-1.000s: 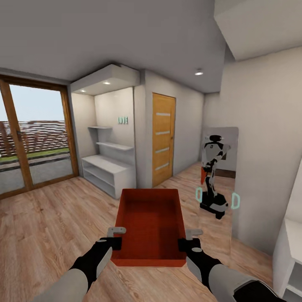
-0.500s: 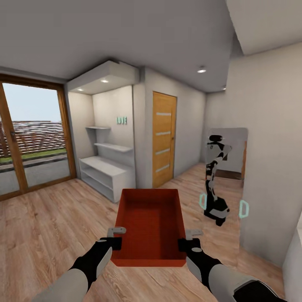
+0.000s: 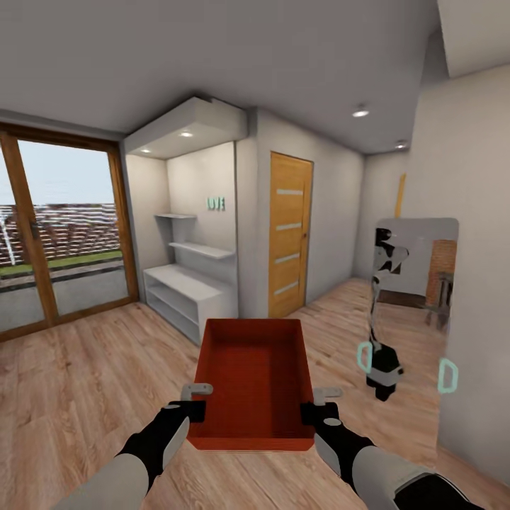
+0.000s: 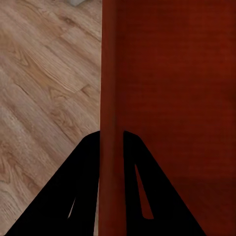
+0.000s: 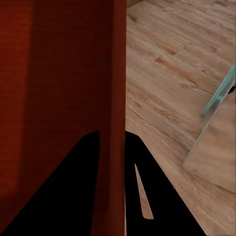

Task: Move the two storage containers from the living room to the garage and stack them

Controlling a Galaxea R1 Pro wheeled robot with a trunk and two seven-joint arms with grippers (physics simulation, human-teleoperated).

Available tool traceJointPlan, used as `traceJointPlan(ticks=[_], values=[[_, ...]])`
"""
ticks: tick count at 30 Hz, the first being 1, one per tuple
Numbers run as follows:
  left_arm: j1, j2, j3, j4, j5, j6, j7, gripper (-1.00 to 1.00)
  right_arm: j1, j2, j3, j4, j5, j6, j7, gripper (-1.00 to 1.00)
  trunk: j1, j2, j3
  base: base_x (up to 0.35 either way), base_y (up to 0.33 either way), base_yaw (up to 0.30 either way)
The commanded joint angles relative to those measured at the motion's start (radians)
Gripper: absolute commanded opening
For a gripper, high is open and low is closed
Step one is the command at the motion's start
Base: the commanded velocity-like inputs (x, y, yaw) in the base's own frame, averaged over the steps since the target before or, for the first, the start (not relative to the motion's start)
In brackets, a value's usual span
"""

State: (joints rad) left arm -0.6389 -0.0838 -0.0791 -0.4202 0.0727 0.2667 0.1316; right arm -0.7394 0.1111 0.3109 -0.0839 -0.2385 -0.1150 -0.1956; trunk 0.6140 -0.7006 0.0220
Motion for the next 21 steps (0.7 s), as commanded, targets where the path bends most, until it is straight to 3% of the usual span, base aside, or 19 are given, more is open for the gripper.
traceJointPlan(ticks=[1, 21], values=[[-0.001, 0.027, 0.067, -0.004, 0.007, 0.006, 0.013, -1.0, 0.0, -0.002, -0.006, 0.0, -0.008, -0.003, 0.002, -1.0, 0.001, 0.0, 0.0, 0.325, 0.0, 0.003], [-0.001, 0.027, 0.067, -0.003, 0.007, 0.006, 0.012, -1.0, 0.0, -0.002, -0.006, 0.0, -0.008, -0.003, 0.001, -1.0, 0.001, 0.0, 0.0, 0.325, 0.0, 0.0]])
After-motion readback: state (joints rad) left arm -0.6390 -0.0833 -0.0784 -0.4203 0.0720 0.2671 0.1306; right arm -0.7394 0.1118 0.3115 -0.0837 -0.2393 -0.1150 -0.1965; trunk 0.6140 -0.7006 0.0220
